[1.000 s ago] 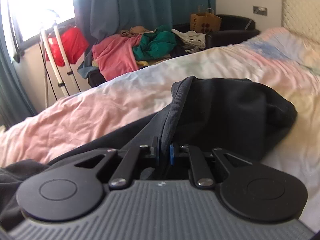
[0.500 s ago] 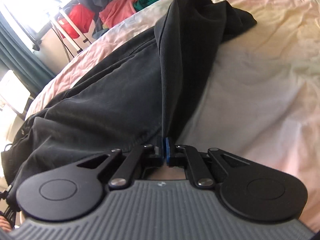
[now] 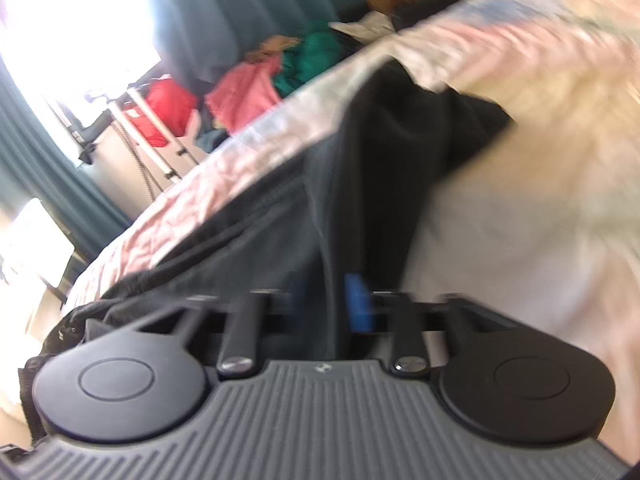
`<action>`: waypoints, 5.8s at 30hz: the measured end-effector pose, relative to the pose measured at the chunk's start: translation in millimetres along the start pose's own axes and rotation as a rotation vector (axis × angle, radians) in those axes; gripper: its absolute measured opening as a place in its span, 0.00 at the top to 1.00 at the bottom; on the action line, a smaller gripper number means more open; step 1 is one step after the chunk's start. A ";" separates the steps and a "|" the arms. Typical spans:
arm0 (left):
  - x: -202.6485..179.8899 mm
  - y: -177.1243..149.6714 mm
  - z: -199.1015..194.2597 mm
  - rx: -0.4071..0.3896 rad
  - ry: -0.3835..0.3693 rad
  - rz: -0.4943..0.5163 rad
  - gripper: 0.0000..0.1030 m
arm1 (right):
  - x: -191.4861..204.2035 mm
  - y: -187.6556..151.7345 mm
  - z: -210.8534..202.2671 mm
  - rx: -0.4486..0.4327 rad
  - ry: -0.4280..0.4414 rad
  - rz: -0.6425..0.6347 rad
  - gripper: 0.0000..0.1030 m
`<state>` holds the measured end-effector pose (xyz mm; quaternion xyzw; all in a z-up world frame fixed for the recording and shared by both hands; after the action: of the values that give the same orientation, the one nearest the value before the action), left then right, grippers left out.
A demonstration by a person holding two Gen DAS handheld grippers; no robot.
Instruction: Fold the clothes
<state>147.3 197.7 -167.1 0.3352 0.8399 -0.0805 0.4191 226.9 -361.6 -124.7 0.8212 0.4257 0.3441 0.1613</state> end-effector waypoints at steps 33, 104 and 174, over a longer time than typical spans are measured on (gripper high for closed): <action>11.4 6.1 1.0 0.021 -0.025 -0.040 0.87 | -151.1 -48.7 -58.0 -0.096 -0.031 0.885 0.90; 80.2 1.1 -79.6 0.125 0.027 -0.041 0.86 | -316.1 -22.6 -61.3 -0.094 -0.147 0.608 0.94; -131.4 -181.5 38.3 0.016 0.178 0.713 0.15 | -198.9 171.6 92.3 -0.237 0.022 0.393 0.94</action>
<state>113.5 -21.7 -118.3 0.6160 0.7028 0.0937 0.3433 312.9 -620.7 -179.7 0.8600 0.2158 0.4252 0.1817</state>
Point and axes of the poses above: each gripper's, at about its wrist camera, not at the fingertips, and z roughly the way its jaws point, x to its left, y to its top, the point moved 4 cm from there along z, roughly the way its jaws point, and after that the axes turned 12 degrees about x, right-handed, at the moved point
